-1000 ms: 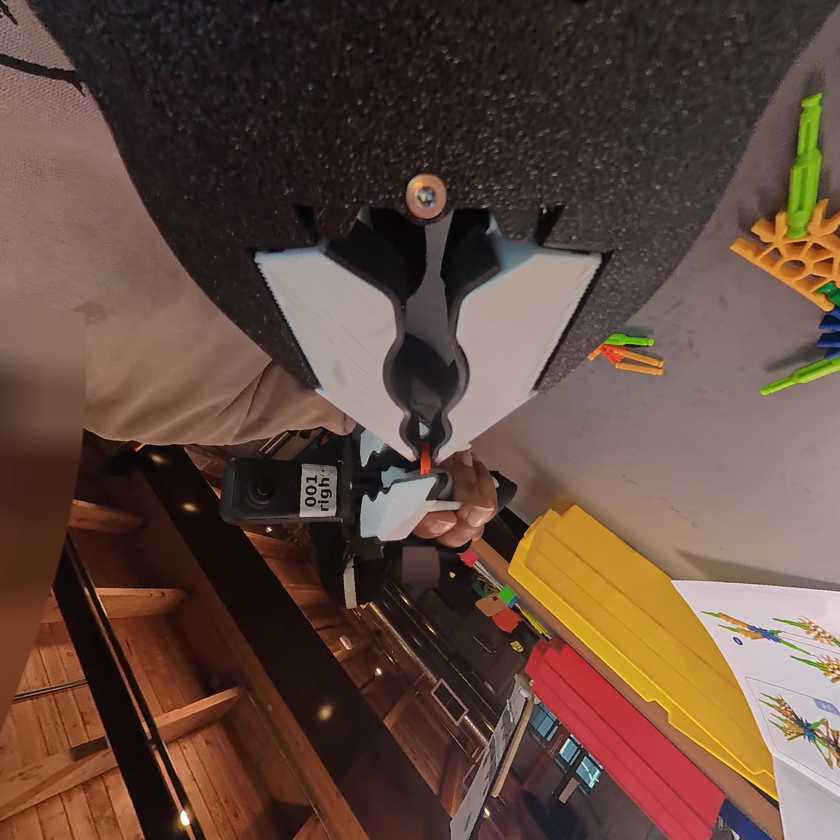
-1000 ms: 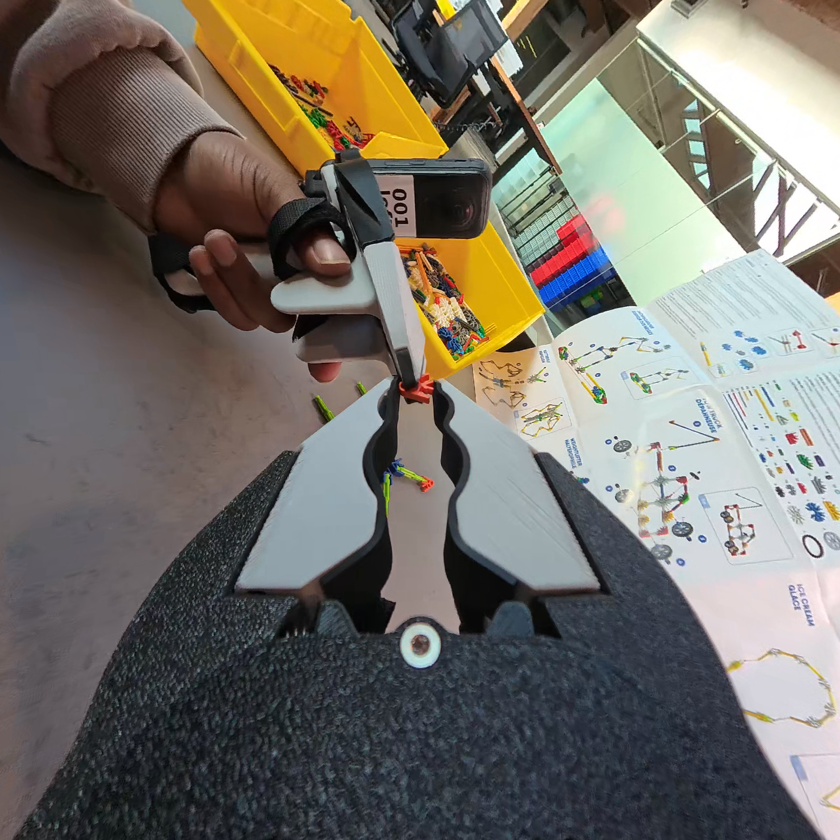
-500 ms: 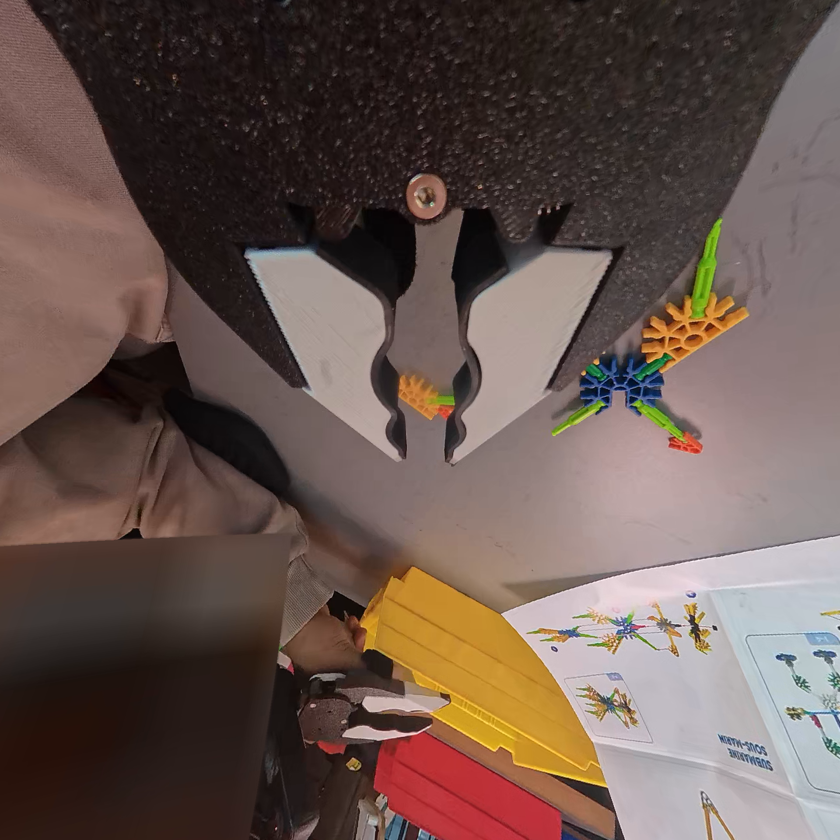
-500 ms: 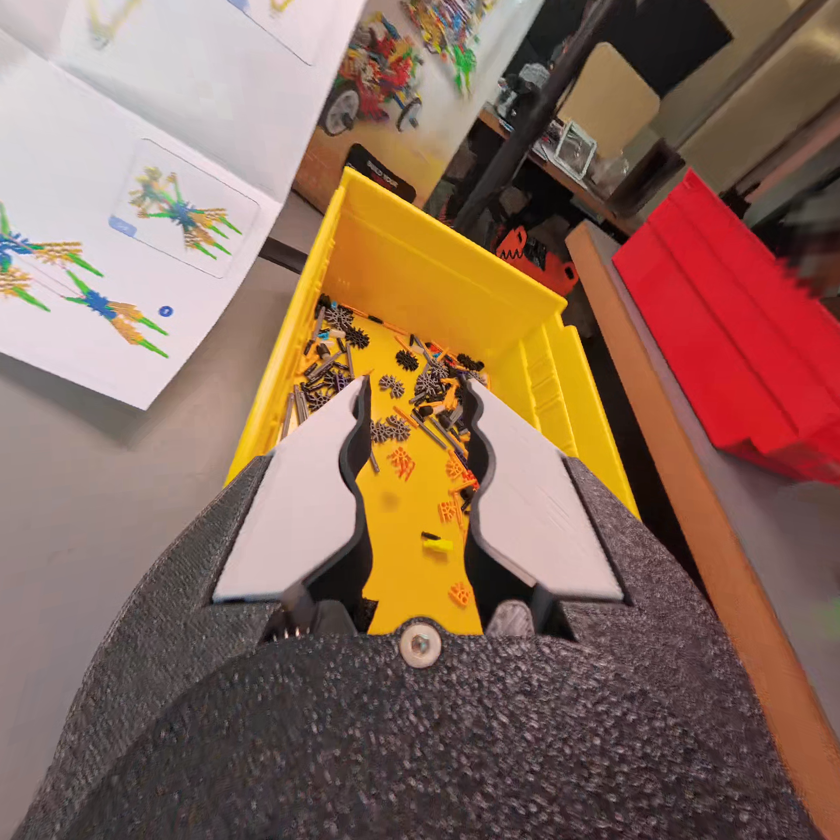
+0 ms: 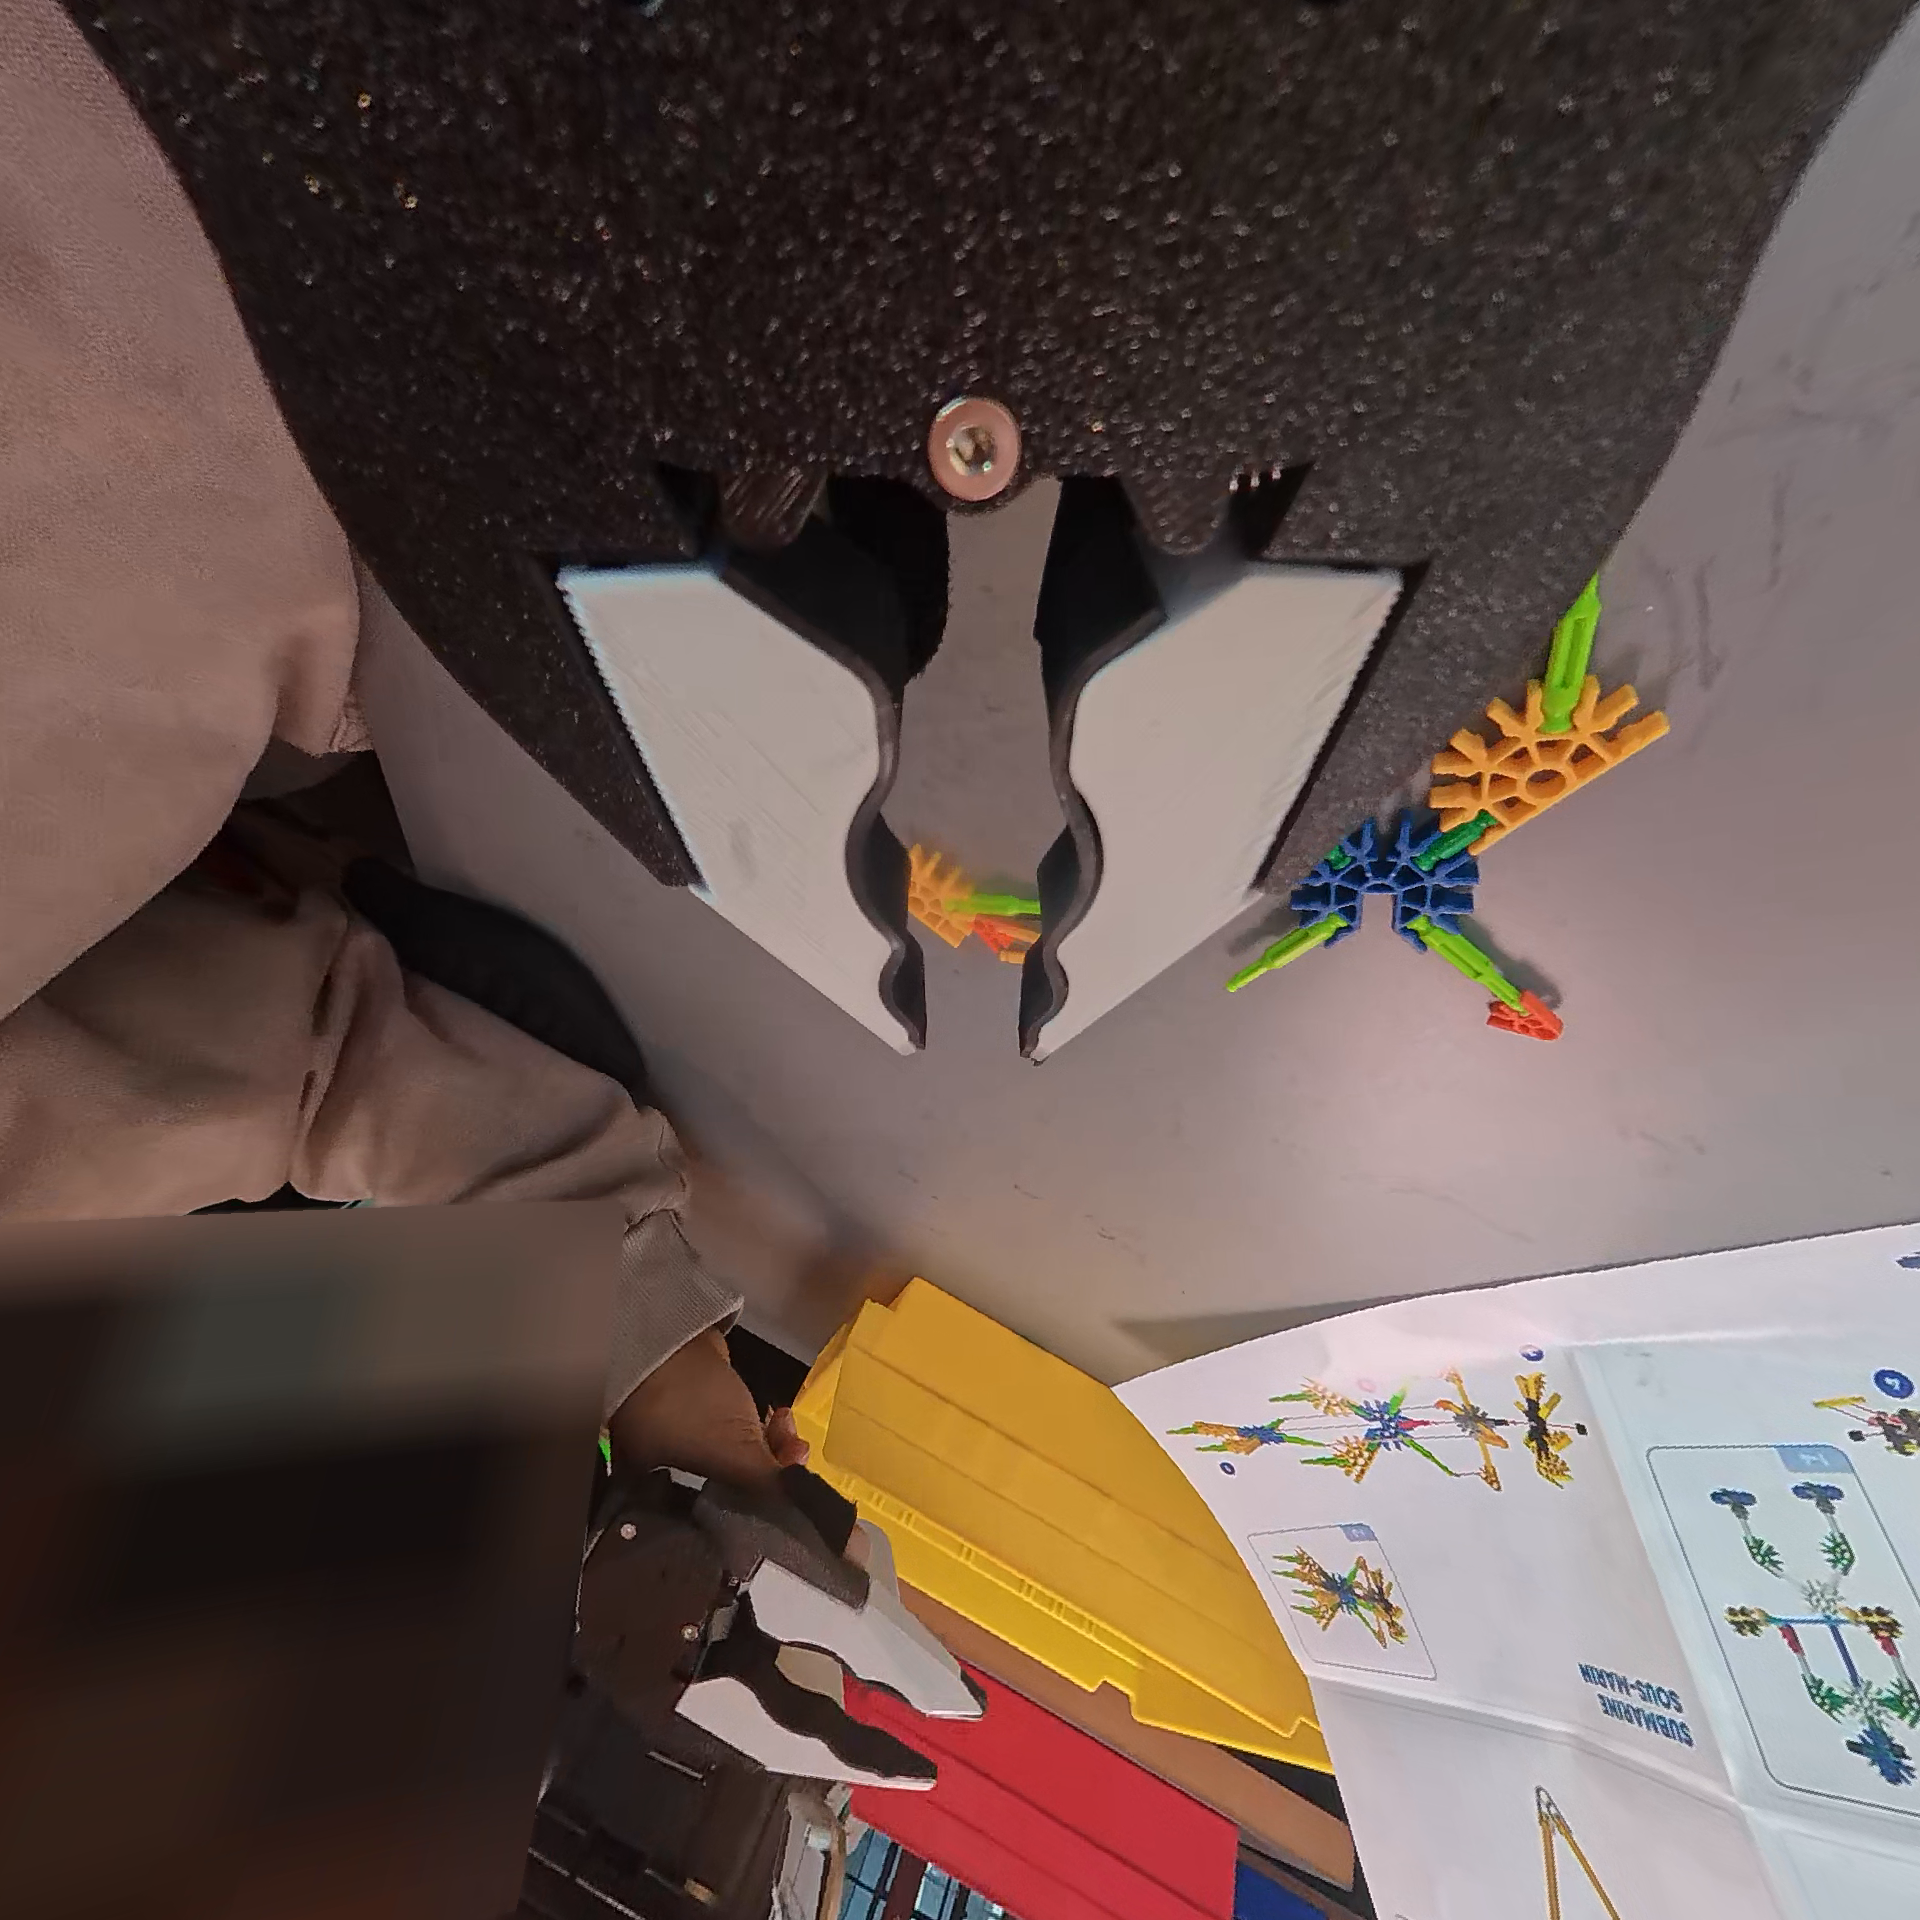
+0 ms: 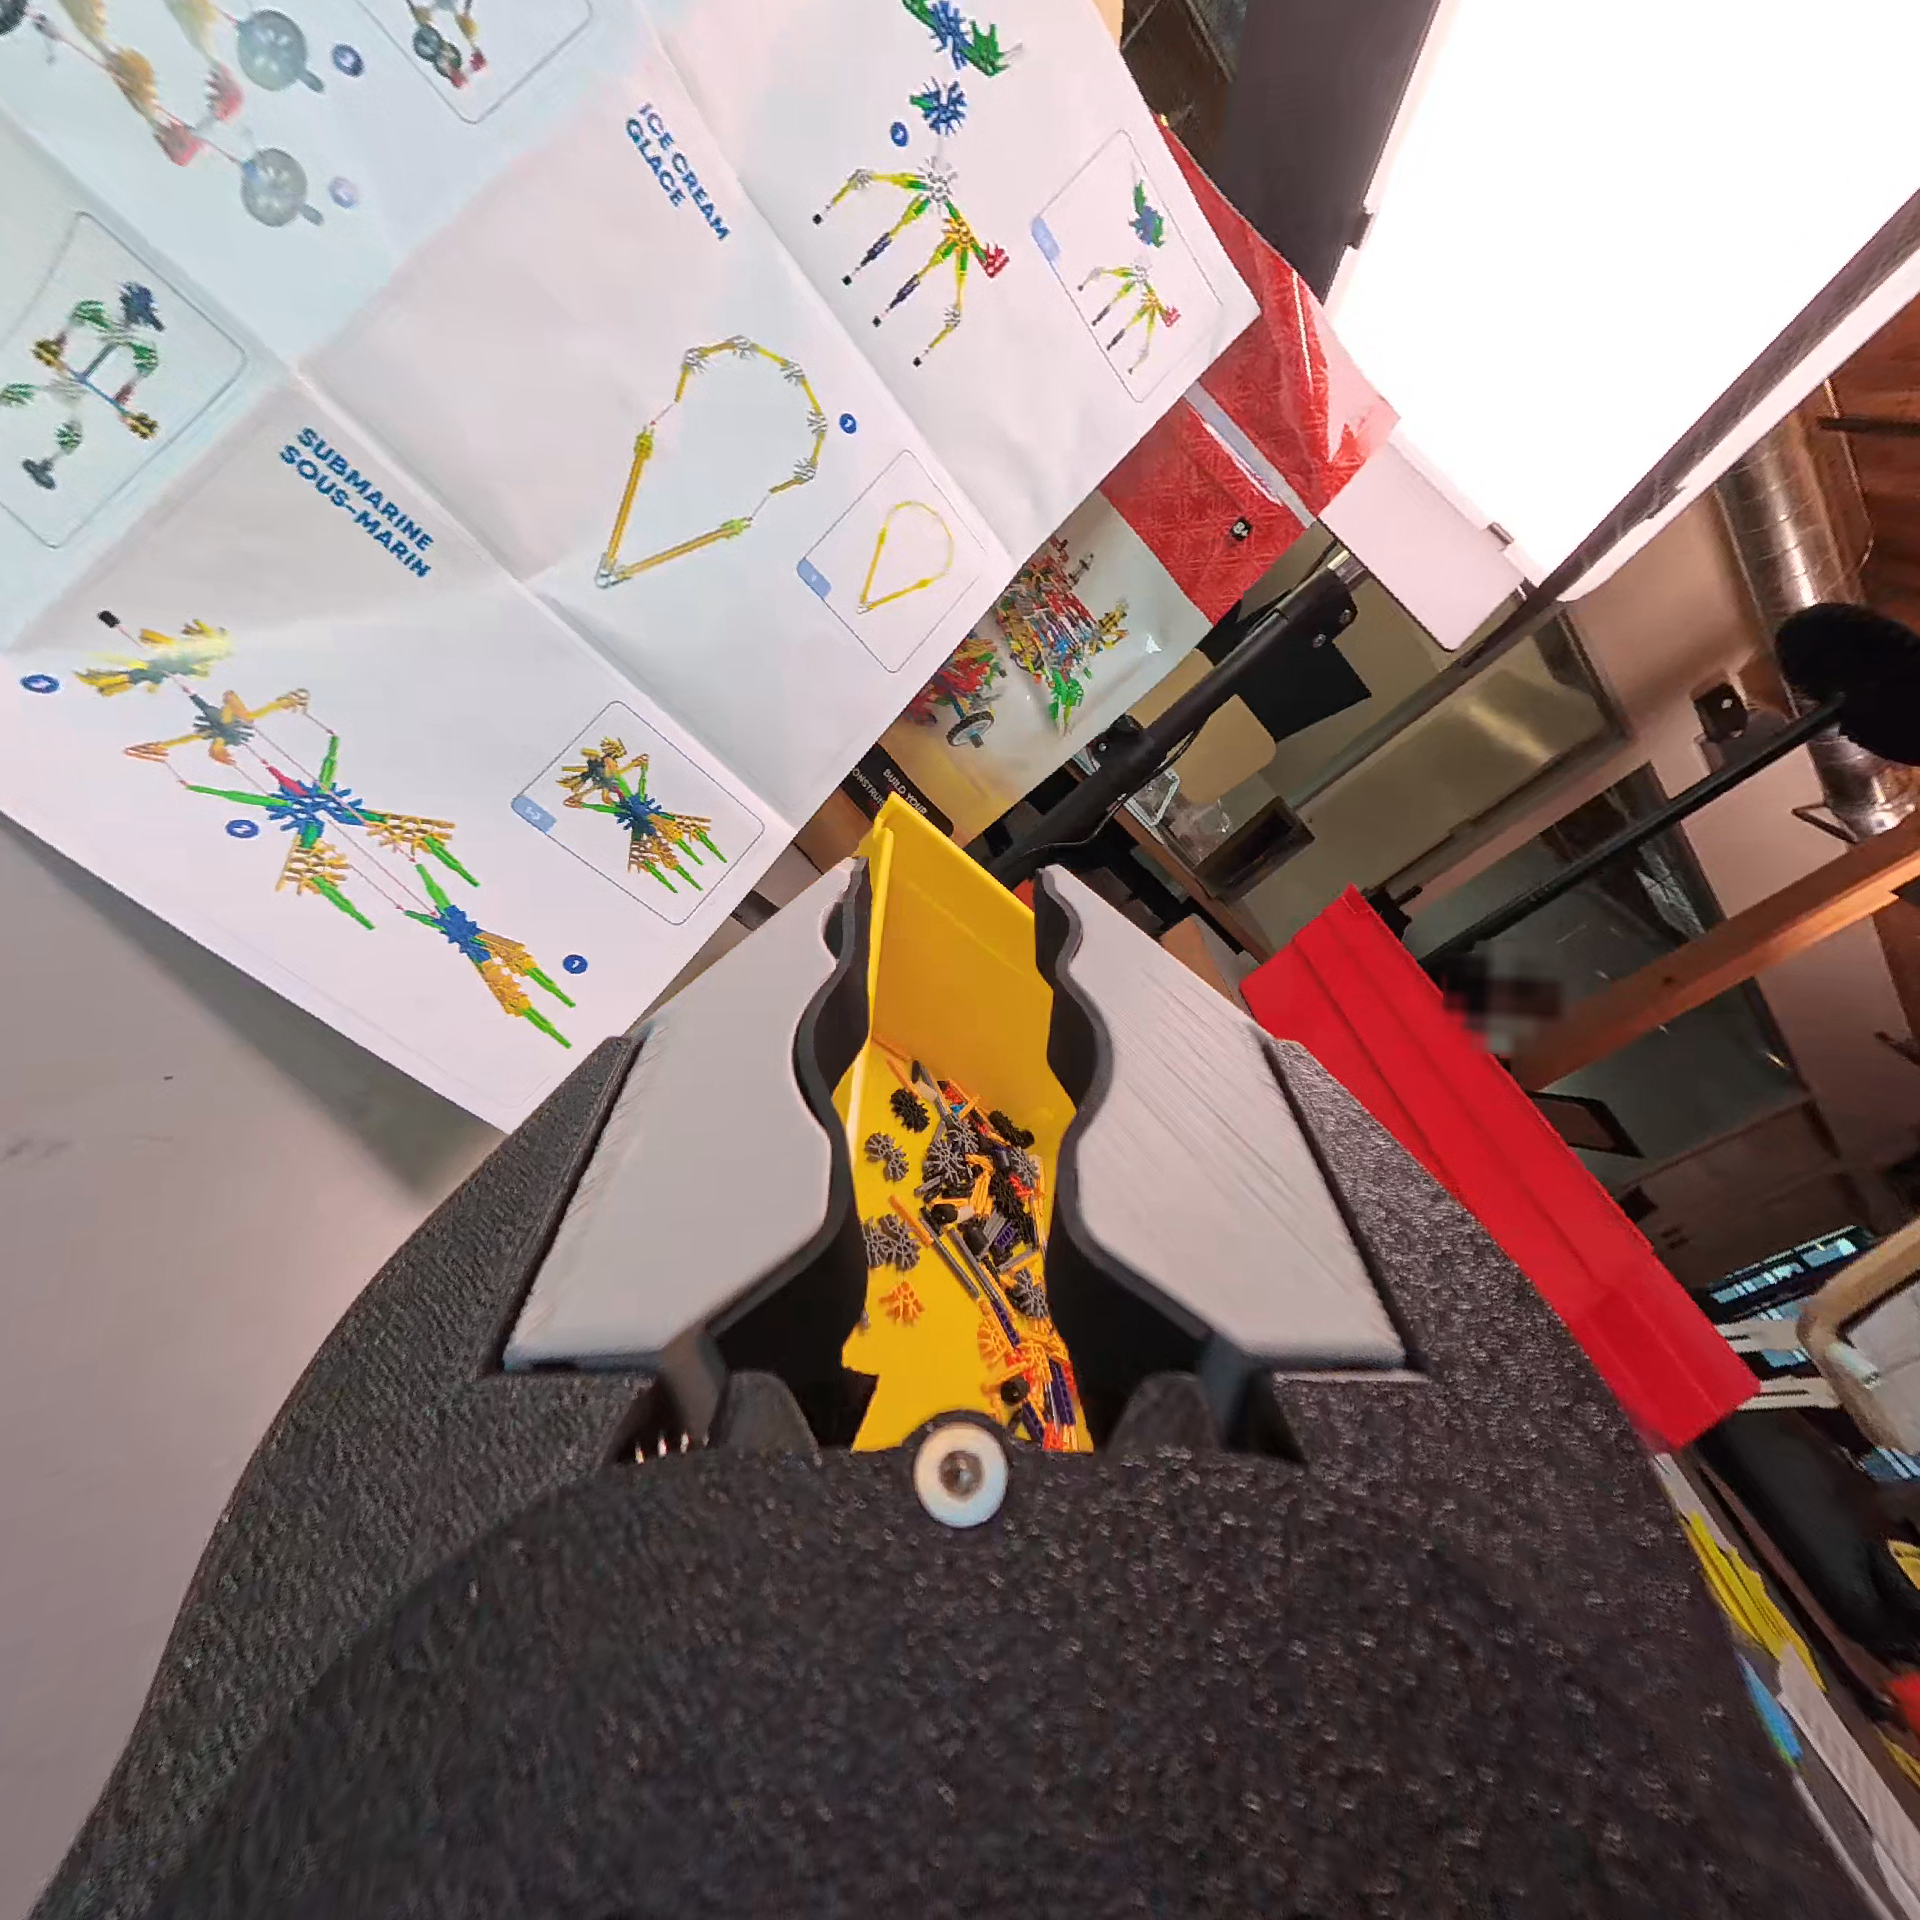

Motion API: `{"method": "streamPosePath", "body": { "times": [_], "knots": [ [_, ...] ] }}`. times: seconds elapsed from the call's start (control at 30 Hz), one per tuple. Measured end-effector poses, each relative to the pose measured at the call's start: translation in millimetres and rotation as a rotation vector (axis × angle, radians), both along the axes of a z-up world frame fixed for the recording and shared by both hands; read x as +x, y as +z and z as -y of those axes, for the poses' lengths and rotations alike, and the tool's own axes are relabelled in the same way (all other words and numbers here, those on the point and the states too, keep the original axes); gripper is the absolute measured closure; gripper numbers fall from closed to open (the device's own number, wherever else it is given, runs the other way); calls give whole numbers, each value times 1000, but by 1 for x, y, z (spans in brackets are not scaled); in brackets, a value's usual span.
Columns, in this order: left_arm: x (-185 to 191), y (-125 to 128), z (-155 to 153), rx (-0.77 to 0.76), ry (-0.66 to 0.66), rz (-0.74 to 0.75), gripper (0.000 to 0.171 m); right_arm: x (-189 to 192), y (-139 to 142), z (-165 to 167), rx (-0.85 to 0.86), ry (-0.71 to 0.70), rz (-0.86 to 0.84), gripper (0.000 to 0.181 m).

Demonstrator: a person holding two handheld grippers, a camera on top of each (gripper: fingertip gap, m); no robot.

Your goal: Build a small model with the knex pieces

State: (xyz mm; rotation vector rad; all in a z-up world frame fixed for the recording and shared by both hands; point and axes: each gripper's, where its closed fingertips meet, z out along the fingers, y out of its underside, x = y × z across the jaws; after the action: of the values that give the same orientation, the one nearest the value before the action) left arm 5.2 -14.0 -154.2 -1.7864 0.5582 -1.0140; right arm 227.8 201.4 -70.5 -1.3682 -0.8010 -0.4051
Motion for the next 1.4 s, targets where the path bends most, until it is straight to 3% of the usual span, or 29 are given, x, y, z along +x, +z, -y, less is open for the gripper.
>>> {"method": "streamPosePath", "body": {
  "times": [0.17, 0.33, 0.53, 0.7, 0.83, 0.97, 1.07, 1.17, 1.4],
  "knots": [
    [4, 1, -2, 19, -12, -10, 152, -15, -12, 4, -18, 49, 41, 154],
    [8, -2, 1, 26, -25, -40, 151, -36, -5, 17, 15, 108, 36, 154],
    [12, -4, 2, 29, -36, -61, 151, -83, -20, 46, -76, 329, 2, 155],
    [9, -12, 5, 37, -13, -137, 150, -153, -60, 114, -526, 756, -130, 148],
    [-1, -16, 0, 42, 33, -187, 150, -179, -99, 170, -849, 943, -44, 137],
    [-2, -21, -2, 20, 45, -202, 150, -184, -137, 199, -946, 981, 168, 132],
    [-1, -24, 0, 26, 40, -229, 150, -181, -148, 209, -988, 970, 240, 136],
    [1, -26, 1, 27, 33, -250, 150, -181, -153, 194, -1013, 853, 199, 157],
    [3, -30, 3, 17, 20, -273, 150, -184, -167, 196, -1136, 750, 152, 158]
  ]
}}
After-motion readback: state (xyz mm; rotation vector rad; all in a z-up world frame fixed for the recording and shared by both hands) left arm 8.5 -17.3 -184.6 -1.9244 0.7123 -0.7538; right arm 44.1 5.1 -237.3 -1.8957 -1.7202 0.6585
